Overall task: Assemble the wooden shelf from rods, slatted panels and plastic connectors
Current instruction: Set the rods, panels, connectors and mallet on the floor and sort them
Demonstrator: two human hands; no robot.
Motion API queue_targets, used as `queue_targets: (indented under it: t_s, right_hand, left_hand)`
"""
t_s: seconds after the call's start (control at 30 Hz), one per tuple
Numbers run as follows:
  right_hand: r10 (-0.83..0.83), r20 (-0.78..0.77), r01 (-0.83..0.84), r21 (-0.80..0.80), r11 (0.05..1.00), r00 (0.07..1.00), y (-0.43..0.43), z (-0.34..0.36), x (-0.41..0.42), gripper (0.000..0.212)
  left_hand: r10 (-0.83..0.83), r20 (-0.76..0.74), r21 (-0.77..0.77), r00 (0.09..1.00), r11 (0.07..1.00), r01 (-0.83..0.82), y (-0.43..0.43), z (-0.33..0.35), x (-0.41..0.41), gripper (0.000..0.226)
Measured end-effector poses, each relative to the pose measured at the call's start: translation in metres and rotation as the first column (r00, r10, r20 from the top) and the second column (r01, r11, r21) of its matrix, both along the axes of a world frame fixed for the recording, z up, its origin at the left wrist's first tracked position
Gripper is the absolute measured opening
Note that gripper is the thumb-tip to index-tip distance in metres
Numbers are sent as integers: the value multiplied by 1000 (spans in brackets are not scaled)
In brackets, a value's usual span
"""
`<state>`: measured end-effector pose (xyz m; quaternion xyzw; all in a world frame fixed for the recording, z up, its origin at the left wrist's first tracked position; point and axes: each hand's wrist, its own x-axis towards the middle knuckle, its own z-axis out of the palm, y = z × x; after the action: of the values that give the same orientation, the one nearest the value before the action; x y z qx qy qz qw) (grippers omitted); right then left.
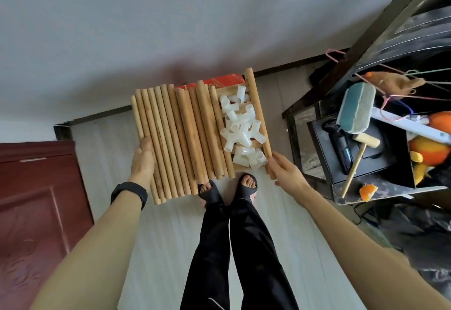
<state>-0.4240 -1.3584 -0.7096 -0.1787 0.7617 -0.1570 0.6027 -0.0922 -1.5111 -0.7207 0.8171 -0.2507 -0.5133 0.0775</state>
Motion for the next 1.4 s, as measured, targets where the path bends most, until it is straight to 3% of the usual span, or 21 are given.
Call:
queue_targets:
  t_s: [0.1, 0.17, 0.3, 0.4, 0.57, 0.67, 0.77, 0.83, 0.9, 0.97, 1.03, 1.13, 1.2, 1.4]
  right_hand:
    - [15, 32, -15, -3, 1000, 999, 2, -2, 1, 45]
    - [9, 68, -7, -28, 1000, 998, 2, -2, -1, 42]
    - [3, 108, 3, -55, 999, 994, 9, 1, -7, 27]
    - [-7, 119, 11, -38, 999, 993, 27, 4, -11, 24]
    - [-115, 98, 117, -15, 993, 989, 45, 2, -23, 22]
    - [-96, 102, 97, -6, 995, 990, 44, 5, -28, 23]
    - [-73, 74, 72, 17, 997, 995, 41, 7, -30, 24]
    - [-77, 25, 76, 46, 996, 997, 40, 9, -30, 34]
    - [-122, -113, 128, 45, 991, 986, 39, 13, -31, 42]
    - [-246, -322, 252, -23, 967, 914, 40, 18, -38, 40]
    - [-360, -506, 356, -108, 928, 784, 44, 22, -50, 35]
    - [-412, -685, 457, -129, 880, 601, 56, 19, -77, 35]
    - [-373, -730, 500, -49, 864, 573, 64, 13, -93, 39]
    - [-121, -573, 378, 354, 856, 811, 79, -10, -115, 41]
  left_hand:
    - [141, -212, 40, 967, 990, -136, -6, -3, 6, 64]
    - [180, -253, 37, 951, 984, -176, -7, -4, 4, 65]
    - [115, -185, -45, 976, 991, -125, -5, -1, -4, 78]
    - [13, -134, -88, 991, 996, -25, -12, 2, -17, 70]
    - [-150, -185, -48, 971, 988, 144, -22, -1, -43, 66]
    - [-215, -192, -43, 958, 977, 210, -22, 1, -47, 69]
    - [-334, 8, -120, 942, 935, 333, -17, 7, -55, 60]
    - [-432, 250, -176, 867, 860, 479, -10, 18, -67, 58]
    - [-571, 475, -188, 669, 677, 712, -2, 31, -84, 62]
    - [-705, 553, -169, 444, 427, 888, 5, 36, -102, 66]
    - [-801, 513, -120, 310, 291, 949, 14, 33, -119, 72]
    - [-843, 466, -39, 268, 283, 958, 27, 22, -131, 83]
    - [-826, 523, 4, 211, 250, 968, 31, 18, -132, 88]
    - [-838, 513, 4, 188, 222, 975, 30, 19, -128, 91]
